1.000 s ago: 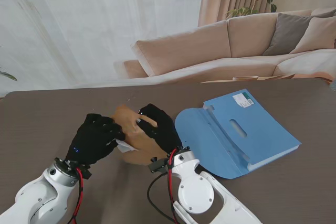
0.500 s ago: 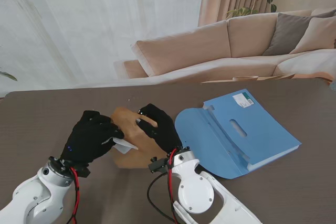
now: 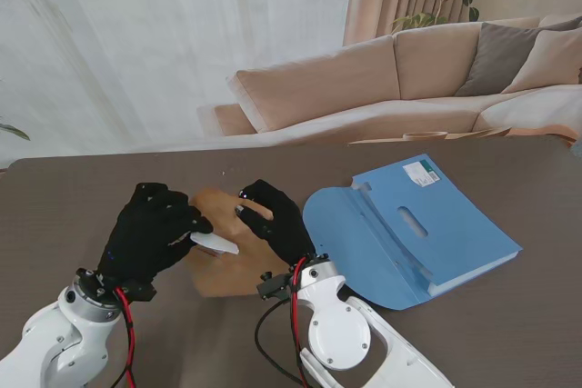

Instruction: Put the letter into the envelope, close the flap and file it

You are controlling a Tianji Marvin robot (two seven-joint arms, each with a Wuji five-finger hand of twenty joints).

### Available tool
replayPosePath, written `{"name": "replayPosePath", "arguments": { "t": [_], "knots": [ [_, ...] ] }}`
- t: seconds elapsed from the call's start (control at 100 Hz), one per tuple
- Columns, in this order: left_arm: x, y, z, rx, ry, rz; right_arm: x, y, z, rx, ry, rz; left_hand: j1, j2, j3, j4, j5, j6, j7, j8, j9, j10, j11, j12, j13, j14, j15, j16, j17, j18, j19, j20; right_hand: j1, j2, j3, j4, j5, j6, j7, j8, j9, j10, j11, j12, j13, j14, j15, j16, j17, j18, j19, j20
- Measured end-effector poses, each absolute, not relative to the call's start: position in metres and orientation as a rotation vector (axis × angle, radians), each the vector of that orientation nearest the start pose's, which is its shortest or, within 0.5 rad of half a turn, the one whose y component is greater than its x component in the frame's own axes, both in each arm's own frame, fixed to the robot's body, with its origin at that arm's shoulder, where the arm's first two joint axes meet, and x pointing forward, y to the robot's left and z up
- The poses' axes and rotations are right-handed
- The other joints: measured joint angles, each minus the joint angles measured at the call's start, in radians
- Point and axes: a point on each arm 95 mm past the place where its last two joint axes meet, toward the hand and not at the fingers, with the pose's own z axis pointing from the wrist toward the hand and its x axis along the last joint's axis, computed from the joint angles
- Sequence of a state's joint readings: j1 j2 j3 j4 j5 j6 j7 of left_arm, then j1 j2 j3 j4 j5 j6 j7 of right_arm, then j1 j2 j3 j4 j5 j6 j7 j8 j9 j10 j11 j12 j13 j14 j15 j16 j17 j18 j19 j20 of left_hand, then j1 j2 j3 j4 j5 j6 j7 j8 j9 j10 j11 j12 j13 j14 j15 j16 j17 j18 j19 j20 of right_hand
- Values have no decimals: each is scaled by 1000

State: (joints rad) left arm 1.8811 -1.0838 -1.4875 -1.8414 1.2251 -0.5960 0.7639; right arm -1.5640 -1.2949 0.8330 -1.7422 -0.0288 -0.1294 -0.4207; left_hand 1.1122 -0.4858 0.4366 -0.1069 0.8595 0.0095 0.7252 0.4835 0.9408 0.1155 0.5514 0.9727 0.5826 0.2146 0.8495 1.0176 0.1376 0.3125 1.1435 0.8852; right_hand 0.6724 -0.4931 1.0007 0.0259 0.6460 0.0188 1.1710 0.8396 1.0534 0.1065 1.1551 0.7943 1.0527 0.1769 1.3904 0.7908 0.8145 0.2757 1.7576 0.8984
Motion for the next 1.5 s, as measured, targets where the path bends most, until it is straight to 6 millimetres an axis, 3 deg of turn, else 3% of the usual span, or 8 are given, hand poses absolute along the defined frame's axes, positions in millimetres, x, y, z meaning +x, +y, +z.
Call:
{"name": "replayPosePath", "arguments": {
  "t": [0.28,0.97,1.11,1.18,1.5],
  "knots": [
    [304,20,-244,-336,1135,-2120,334,179,-281,-1828,-504,-2311,0,0,0,0,-10,-1,20,0,0,-2,1,-11,0,-7,0,0,0,0,0,0,0,0,0,0,0,0,0,0,0,0,0,0,0,0,0,0,0,0,0,0],
    [313,26,-254,-345,1271,-1924,334,179,-282,-1829,-508,-2305,-1,0,0,-1,-10,-3,22,-3,1,-3,1,-13,0,-7,1,-2,-2,0,0,0,0,0,0,0,0,0,0,0,0,0,0,0,0,0,0,0,0,0,0,4],
    [310,25,-253,-357,1251,-1907,334,180,-282,-1826,-515,-2303,-4,0,0,-1,-41,22,23,50,-1,-3,1,-13,11,-7,27,-26,0,1,0,0,0,0,0,0,0,0,0,0,0,0,0,0,0,0,0,0,0,0,0,10],
    [308,23,-252,-375,1243,-1908,334,180,-282,-1825,-519,-2302,-45,0,-4,-1,-62,35,29,64,15,-3,11,-13,22,-5,36,-27,1,10,0,0,0,0,0,0,0,0,0,0,0,0,0,0,0,0,0,0,0,0,0,10],
    [304,14,-250,-432,1238,-1871,335,181,-283,-1824,-527,-2298,-67,0,-27,-1,-56,46,88,135,18,6,114,-41,25,15,72,-38,-1,12,0,0,0,0,0,0,0,0,0,0,0,0,0,0,0,0,0,0,0,0,0,10]
  ]
}}
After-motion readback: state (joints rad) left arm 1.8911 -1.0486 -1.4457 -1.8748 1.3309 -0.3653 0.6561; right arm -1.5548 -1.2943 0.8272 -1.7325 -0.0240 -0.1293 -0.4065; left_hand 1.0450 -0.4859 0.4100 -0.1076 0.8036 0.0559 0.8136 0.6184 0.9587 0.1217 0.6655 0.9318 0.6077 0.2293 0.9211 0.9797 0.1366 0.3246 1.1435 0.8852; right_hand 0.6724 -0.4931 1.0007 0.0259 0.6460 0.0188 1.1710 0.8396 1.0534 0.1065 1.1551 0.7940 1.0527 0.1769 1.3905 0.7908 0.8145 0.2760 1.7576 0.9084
